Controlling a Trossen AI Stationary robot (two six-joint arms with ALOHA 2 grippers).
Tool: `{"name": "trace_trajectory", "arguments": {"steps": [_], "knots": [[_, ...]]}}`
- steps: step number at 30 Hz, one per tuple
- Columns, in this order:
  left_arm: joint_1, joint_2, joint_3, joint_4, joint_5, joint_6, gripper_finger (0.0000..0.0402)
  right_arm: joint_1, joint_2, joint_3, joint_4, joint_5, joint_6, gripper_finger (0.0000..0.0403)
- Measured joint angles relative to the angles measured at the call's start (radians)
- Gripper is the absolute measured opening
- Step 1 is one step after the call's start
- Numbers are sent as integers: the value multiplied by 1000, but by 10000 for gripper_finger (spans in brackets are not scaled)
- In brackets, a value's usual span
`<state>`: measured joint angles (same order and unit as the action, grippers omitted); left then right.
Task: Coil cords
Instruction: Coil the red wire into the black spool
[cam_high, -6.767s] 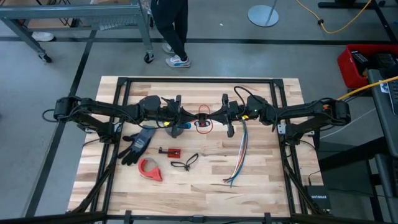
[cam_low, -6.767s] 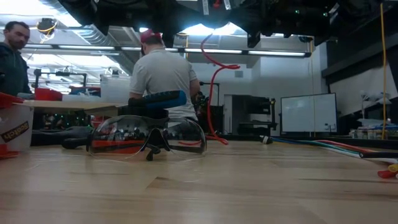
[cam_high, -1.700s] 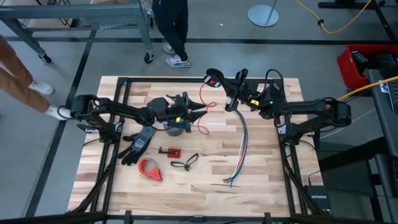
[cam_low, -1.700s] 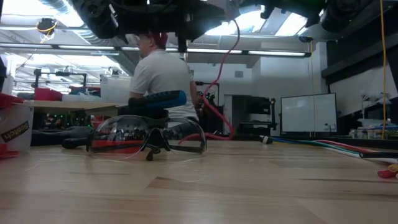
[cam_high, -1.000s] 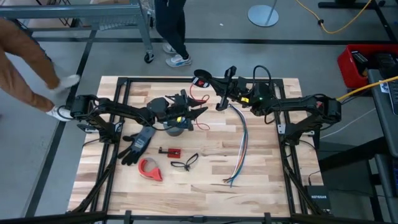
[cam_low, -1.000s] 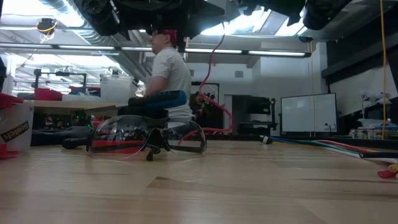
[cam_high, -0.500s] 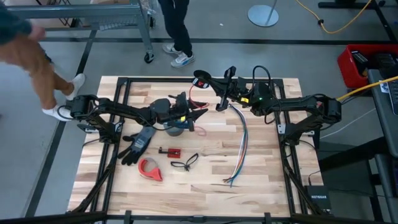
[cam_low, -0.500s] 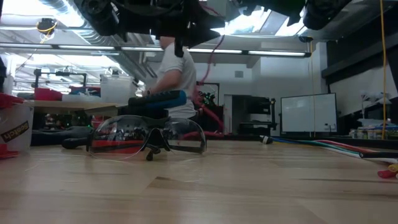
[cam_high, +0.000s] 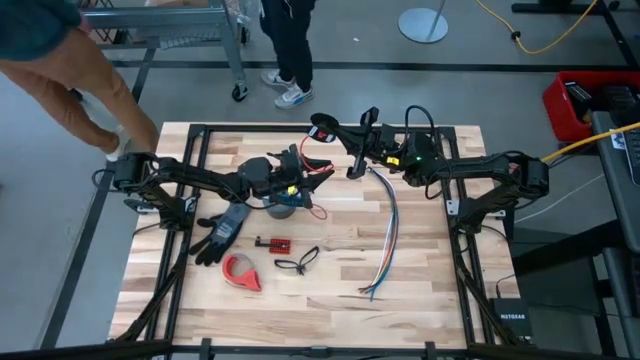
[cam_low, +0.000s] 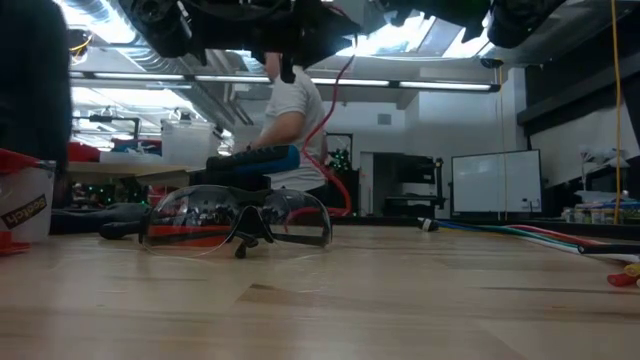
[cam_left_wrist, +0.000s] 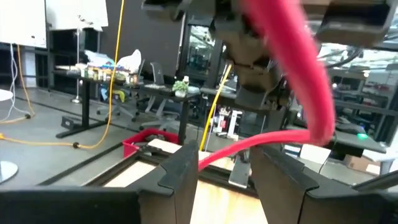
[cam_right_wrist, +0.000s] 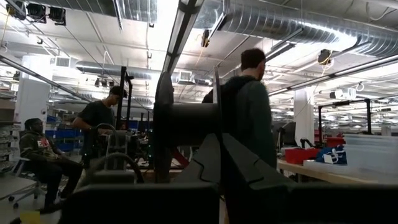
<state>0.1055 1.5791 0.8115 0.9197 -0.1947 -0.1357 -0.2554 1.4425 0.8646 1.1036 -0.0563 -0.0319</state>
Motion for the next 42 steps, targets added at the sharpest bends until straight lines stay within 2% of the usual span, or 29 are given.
{"name": "trace_trajectory", "arguments": {"steps": [21, 24, 33, 37, 42], "knots": [[-41, 0, 0, 4, 0, 42, 134, 0, 0, 0, -32, 66, -3, 0], [-41, 0, 0, 3, 1, 41, 114, 0, 0, 0, -32, 66, -3, 1], [-41, 0, 0, -62, 0, 38, 11, 0, 0, 0, -29, 65, -3, 1], [-41, 0, 0, -97, -28, 8, 9, 0, -17, 0, -51, 48, -3, 1], [-41, -13, -1, -170, -101, 5, 4, 0, -88, 0, -237, 22, -3, 1]]}}
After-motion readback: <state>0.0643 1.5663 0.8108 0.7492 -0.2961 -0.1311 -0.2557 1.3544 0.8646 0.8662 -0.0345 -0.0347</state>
